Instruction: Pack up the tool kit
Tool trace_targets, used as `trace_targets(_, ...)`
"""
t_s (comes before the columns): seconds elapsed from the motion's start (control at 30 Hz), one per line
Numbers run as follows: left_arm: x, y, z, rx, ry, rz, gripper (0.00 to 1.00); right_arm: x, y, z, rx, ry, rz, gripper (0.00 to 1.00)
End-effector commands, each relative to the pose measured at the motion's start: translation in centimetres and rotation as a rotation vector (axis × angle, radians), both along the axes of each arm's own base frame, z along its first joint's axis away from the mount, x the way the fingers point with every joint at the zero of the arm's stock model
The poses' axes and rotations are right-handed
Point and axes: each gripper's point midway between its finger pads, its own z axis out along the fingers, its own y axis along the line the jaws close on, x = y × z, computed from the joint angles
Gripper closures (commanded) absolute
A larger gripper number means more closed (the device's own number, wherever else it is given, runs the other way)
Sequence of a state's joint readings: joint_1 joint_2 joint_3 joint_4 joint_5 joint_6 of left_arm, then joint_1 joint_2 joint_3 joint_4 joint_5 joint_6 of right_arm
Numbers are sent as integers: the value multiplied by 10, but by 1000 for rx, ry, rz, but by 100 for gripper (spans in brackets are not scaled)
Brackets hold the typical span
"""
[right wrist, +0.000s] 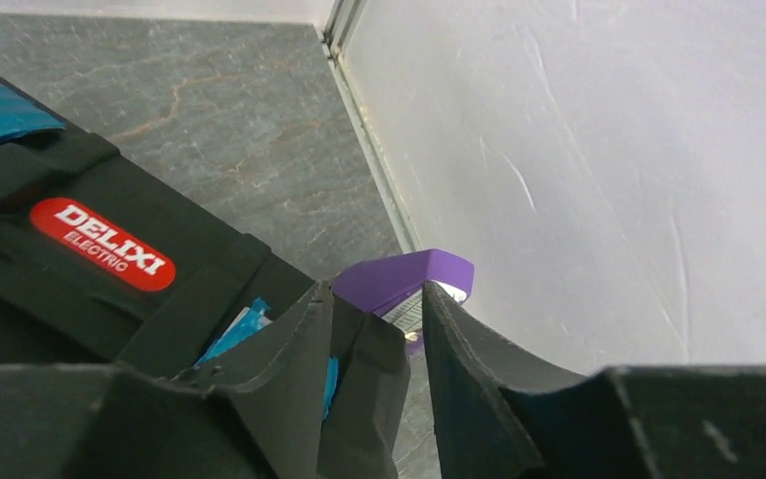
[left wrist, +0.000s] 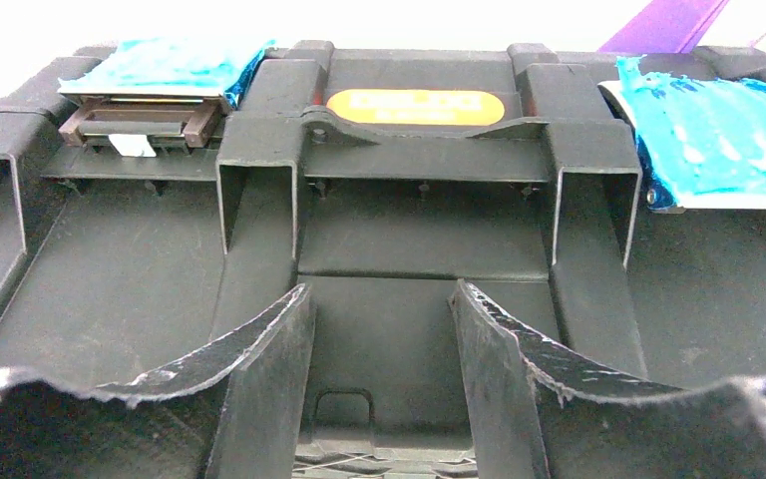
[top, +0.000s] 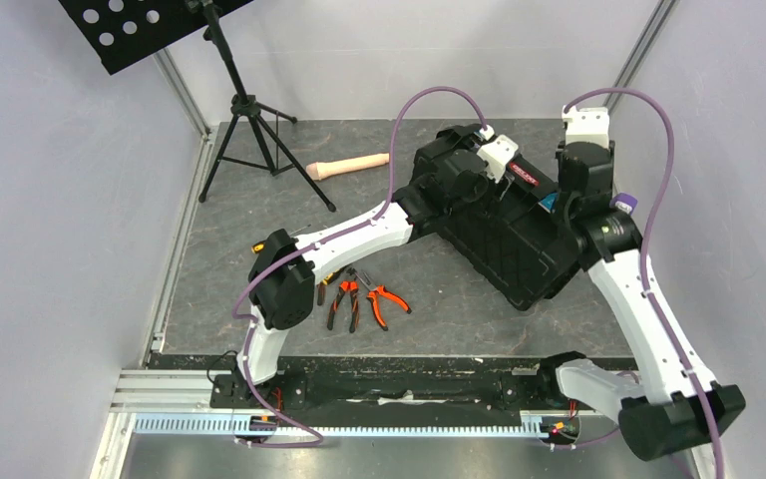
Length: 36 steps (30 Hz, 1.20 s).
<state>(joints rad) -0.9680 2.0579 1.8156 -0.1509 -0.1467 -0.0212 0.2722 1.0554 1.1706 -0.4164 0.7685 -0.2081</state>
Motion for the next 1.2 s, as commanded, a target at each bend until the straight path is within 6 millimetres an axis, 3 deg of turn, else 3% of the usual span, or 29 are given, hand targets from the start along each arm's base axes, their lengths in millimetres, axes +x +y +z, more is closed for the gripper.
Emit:
trace_targets(0.0,-47,118,-186,574,463,69,38,24,4,-25,216,66,76,56)
trace_targets(0.13,-18,126,-165,511,442,130,37,54,7,-59,534,120,198,45)
trace_targets(0.2,-7,129,-156,487,433,145,36,63,3,-75,686,125,229,42)
trace_targets(0.3,7,132,-147,461,425,165,36,67,14,-105,898,166,312,41)
trace_targets(0.43,18,141,-146,449,430,192,35,47,46,-148,1069,299,399,39)
trace_targets(0.57,29,154,-145,439,447,229,35,15,87,-171,1221,346,482,41)
trace_targets(0.73,34,163,-133,417,445,251,35,-10,121,-169,1245,374,557,42)
trace_targets(0.83,33,163,-120,380,445,259,35,-17,122,-161,1218,342,563,42)
trace_targets(0.93,32,161,-96,306,445,283,33,-11,104,-154,1096,306,514,42)
trace_targets(1.03,33,161,-57,188,409,335,29,3,84,-126,939,241,479,43)
trace_targets(1.17,30,166,0,-36,374,412,24,15,83,-76,724,144,504,43)
